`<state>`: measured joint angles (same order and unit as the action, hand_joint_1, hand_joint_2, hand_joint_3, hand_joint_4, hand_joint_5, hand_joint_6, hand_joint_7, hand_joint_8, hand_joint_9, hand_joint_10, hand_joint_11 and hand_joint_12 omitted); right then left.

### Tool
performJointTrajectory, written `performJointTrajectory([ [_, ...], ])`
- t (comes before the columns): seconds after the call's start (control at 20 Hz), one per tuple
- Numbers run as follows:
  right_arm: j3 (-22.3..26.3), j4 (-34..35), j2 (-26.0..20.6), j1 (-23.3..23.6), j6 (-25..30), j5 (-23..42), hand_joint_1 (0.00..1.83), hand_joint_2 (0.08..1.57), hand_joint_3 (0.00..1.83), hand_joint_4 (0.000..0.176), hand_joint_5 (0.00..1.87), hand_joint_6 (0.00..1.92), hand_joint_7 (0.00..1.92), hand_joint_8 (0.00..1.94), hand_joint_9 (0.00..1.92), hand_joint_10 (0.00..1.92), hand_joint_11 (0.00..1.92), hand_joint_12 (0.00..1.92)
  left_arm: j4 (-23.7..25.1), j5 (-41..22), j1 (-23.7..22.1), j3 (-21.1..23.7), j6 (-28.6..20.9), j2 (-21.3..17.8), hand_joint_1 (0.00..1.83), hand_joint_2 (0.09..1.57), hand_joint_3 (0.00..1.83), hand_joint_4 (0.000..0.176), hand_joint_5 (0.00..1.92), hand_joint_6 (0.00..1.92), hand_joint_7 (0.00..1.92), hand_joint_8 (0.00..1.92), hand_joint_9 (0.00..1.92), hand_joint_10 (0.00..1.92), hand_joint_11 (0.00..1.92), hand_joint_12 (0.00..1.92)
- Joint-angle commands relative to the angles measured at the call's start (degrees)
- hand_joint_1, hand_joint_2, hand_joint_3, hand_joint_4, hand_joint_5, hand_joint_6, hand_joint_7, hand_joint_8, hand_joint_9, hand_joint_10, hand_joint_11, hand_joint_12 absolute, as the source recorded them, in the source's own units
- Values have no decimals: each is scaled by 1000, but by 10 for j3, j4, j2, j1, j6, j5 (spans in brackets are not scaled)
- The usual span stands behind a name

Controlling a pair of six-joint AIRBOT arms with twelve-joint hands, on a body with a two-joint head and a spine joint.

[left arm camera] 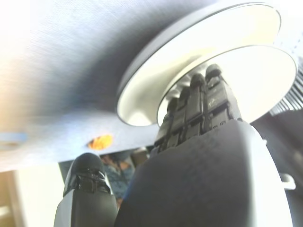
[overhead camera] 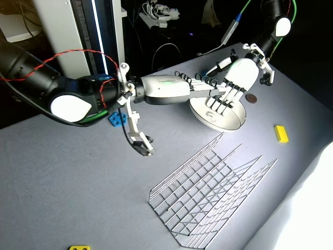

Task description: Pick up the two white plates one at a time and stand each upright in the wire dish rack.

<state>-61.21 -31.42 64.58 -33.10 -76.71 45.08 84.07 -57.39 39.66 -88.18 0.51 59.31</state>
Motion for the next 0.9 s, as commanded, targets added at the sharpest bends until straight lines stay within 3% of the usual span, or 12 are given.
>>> performJointTrajectory([
  [0.0,1,15,4,7,-18,45,154,999,0,0,38,2,7,1,0,0,12,10,-3,-10,-1,1,-1,12,0,1071,1,0,0,0,0,0,0,0,0,0],
  [0.1,-6,17,20,12,-28,24,215,930,0,0,10,1,1,0,0,0,35,26,-3,-9,-4,0,-2,15,0,1073,2,0,0,0,0,0,0,0,0,0],
  [0.2,-17,21,38,18,-36,17,481,871,0,0,1,0,0,0,0,0,12,23,-3,-9,-5,0,-2,17,0,1084,6,0,0,0,0,0,0,0,0,0],
  [0.25,-21,22,44,20,-39,12,481,871,0,0,1,0,0,0,0,0,12,23,-3,-9,-5,0,-2,17,0,1084,6,0,0,0,0,0,0,0,0,0],
  [0.3,-24,25,50,24,-42,9,629,809,0,0,0,0,0,0,0,0,0,68,-3,-9,-5,-1,-2,17,0,1094,10,0,0,0,0,0,0,0,0,0],
  [0.45,-32,28,66,39,-47,1,729,855,7,0,0,0,0,0,0,0,0,2,-3,-9,-5,-2,-2,18,0,1078,2,0,0,0,0,0,0,0,0,0],
  [0.55,-51,35,83,48,-47,-12,1000,892,17,0,0,0,0,0,0,0,0,0,-3,-9,-5,-2,-2,18,0,1093,8,0,0,0,0,0,0,0,0,0],
  [0.85,-77,53,108,50,-51,-18,1124,920,14,0,0,0,0,0,0,0,4,2,-3,-9,-5,-5,-2,19,0,1060,0,0,0,0,0,0,0,0,0,0],
])
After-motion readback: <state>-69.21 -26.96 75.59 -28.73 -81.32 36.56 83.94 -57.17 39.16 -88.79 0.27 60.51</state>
